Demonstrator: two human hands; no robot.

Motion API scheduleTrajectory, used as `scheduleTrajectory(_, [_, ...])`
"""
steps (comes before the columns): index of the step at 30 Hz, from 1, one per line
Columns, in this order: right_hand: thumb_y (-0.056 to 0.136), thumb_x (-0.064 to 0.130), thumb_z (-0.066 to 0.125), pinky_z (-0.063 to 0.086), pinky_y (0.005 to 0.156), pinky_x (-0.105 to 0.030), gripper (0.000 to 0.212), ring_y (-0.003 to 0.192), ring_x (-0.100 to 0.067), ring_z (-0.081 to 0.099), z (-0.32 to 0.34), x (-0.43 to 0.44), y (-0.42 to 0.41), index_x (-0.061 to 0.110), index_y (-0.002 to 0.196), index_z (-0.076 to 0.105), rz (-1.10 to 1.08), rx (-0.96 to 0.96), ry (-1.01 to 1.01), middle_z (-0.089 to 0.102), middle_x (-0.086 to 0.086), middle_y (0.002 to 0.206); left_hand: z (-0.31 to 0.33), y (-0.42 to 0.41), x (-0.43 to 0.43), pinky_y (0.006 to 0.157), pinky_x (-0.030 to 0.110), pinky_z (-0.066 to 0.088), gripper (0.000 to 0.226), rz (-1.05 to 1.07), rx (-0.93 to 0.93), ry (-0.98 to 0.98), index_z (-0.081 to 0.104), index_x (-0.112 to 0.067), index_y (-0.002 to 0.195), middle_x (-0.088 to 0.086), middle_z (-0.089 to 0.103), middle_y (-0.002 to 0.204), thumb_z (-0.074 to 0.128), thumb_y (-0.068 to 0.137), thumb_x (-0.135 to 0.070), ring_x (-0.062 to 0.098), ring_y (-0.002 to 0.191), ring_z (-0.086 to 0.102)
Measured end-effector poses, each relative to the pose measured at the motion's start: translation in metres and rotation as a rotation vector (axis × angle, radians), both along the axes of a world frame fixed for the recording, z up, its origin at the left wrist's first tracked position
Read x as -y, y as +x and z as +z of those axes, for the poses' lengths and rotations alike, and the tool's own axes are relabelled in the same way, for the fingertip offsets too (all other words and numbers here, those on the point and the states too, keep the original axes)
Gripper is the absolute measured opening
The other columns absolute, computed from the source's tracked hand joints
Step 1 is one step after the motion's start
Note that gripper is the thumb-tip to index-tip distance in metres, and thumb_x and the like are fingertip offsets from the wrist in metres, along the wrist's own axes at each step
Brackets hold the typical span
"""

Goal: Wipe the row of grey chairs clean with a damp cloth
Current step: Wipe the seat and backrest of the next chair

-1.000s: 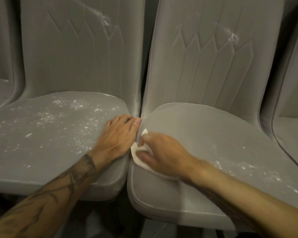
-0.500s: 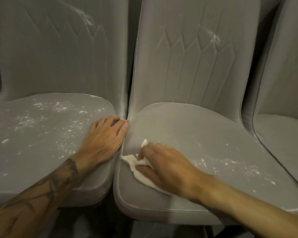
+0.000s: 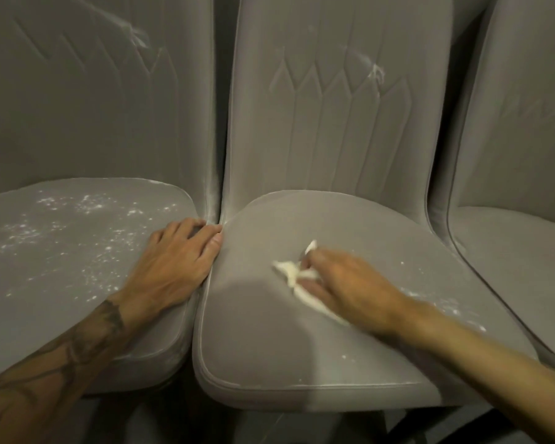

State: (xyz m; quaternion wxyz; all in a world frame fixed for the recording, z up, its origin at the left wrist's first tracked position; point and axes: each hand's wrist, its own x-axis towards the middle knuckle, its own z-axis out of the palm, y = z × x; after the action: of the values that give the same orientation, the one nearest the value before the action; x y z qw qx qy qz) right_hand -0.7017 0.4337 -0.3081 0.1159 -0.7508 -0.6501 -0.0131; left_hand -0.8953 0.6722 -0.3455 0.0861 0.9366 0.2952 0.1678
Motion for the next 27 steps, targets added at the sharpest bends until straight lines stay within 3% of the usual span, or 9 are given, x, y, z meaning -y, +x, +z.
scheduleTrajectory(4, [0.105, 0.042, 0.044, 0.045, 0.091, -0.042, 0.034, 0.112, -0.035, 0.058, 0.008, -0.029, 0.051, 0.015, 0.124, 0.053, -0.364, 0.055, -0.079, 0.063, -0.013, 0.125, -0.001, 0.0, -0.001, 0.111, 0.044, 0.034, 0.062, 0.001, -0.011, -0.012, 0.048, -0.04, 0.146, -0.006, 0.048, 0.146, 0.011, 0.101, -0.061, 0.021, 0.13, 0.046])
scheduleTrajectory(8, [0.102, 0.051, 0.045, 0.042, 0.077, -0.034, 0.029, 0.095, -0.025, 0.059, -0.011, -0.004, 0.01, 0.025, 0.115, 0.051, -0.059, -0.018, 0.081, 0.065, -0.002, 0.11, -0.003, 0.001, -0.004, 0.108, 0.044, 0.035, 0.06, 0.006, -0.021, 0.0, 0.047, -0.043, 0.145, -0.008, 0.049, 0.142, 0.011, 0.101, -0.063, 0.021, 0.128, 0.047])
scheduleTrajectory(10, [0.1, 0.059, 0.04, 0.042, 0.075, -0.03, 0.031, 0.091, -0.016, 0.057, -0.009, 0.012, 0.003, 0.033, 0.113, 0.049, 0.06, -0.046, 0.061, 0.064, 0.006, 0.11, -0.003, 0.001, -0.004, 0.108, 0.044, 0.035, 0.061, 0.009, -0.024, -0.011, 0.046, -0.043, 0.145, -0.008, 0.049, 0.142, 0.01, 0.101, -0.063, 0.02, 0.128, 0.046])
scheduleTrajectory(12, [0.101, 0.057, 0.042, 0.045, 0.081, -0.035, 0.034, 0.098, -0.021, 0.059, -0.005, 0.009, 0.028, 0.029, 0.118, 0.05, 0.004, -0.017, 0.0, 0.064, 0.002, 0.116, -0.002, 0.001, -0.003, 0.109, 0.045, 0.035, 0.061, 0.011, -0.022, -0.024, 0.046, -0.043, 0.146, -0.007, 0.049, 0.143, 0.01, 0.101, -0.064, 0.021, 0.129, 0.046])
scheduleTrajectory(15, [0.104, 0.045, 0.046, 0.047, 0.087, -0.042, 0.035, 0.105, -0.035, 0.06, 0.004, -0.007, 0.077, 0.015, 0.12, 0.055, -0.359, 0.023, -0.036, 0.064, -0.012, 0.12, 0.0, 0.001, -0.001, 0.109, 0.045, 0.036, 0.064, 0.015, -0.025, -0.014, 0.048, -0.042, 0.146, -0.007, 0.049, 0.143, 0.009, 0.1, -0.065, 0.021, 0.129, 0.047])
scheduleTrajectory(17, [0.104, 0.041, 0.045, 0.047, 0.086, -0.043, 0.035, 0.104, -0.037, 0.06, 0.0, -0.016, 0.081, 0.012, 0.12, 0.056, -0.488, 0.041, -0.015, 0.063, -0.016, 0.121, 0.0, 0.001, -0.001, 0.109, 0.045, 0.036, 0.065, 0.018, -0.032, -0.014, 0.047, -0.041, 0.146, -0.007, 0.049, 0.144, 0.008, 0.1, -0.065, 0.021, 0.129, 0.047])
scheduleTrajectory(23, [0.098, 0.056, 0.042, 0.048, 0.076, -0.038, 0.028, 0.089, -0.021, 0.059, -0.013, 0.026, 0.01, 0.031, 0.111, 0.048, -0.072, -0.094, 0.08, 0.064, 0.004, 0.105, -0.002, 0.002, -0.003, 0.109, 0.044, 0.035, 0.065, 0.018, -0.023, -0.024, 0.048, -0.042, 0.146, -0.008, 0.049, 0.143, 0.009, 0.1, -0.066, 0.02, 0.129, 0.045])
scheduleTrajectory(25, [0.1, 0.054, 0.044, 0.047, 0.081, -0.039, 0.032, 0.096, -0.025, 0.06, -0.006, 0.03, 0.034, 0.027, 0.116, 0.052, -0.114, -0.049, 0.029, 0.064, -0.001, 0.112, -0.002, 0.001, -0.003, 0.109, 0.044, 0.034, 0.067, 0.019, -0.023, -0.026, 0.048, -0.042, 0.147, -0.008, 0.049, 0.143, 0.008, 0.099, -0.067, 0.02, 0.13, 0.044])
scheduleTrajectory(27, [0.102, 0.046, 0.048, 0.045, 0.087, -0.041, 0.036, 0.105, -0.033, 0.06, 0.004, 0.024, 0.07, 0.016, 0.12, 0.055, -0.364, -0.01, -0.023, 0.063, -0.011, 0.119, -0.001, 0.002, -0.002, 0.11, 0.045, 0.034, 0.069, 0.017, -0.028, -0.022, 0.048, -0.041, 0.147, -0.007, 0.049, 0.145, 0.007, 0.098, -0.067, 0.021, 0.131, 0.044])
